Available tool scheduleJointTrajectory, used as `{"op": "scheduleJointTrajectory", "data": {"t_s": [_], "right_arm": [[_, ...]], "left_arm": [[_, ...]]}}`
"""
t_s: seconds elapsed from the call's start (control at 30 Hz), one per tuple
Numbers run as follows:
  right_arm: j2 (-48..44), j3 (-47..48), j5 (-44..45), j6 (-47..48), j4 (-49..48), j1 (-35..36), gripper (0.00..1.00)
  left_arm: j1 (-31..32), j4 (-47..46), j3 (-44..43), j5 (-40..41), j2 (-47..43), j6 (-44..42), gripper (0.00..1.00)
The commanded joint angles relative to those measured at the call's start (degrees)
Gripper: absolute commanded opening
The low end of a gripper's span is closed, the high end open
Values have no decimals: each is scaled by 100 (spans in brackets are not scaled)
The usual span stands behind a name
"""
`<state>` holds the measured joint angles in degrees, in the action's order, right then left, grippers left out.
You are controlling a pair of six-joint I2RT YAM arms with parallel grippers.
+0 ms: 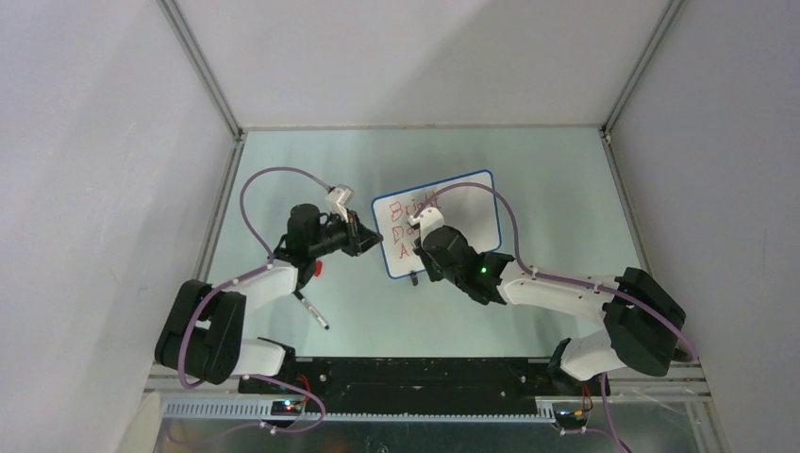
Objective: Write a sentence on the whiteboard
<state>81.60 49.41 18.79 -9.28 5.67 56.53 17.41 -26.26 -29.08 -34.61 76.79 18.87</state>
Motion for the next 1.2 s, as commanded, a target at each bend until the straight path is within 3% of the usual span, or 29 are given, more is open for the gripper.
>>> {"op": "scheduleJointTrajectory", "data": {"t_s": [0.0, 1.17], "right_arm": [[9, 252, 91, 48, -164, -81, 0], [-168, 229, 225, 3, 68, -232, 0]], "left_arm": [[67, -165, -221, -46, -165, -147, 18], [86, -103, -230, -11, -200, -192, 18]]}}
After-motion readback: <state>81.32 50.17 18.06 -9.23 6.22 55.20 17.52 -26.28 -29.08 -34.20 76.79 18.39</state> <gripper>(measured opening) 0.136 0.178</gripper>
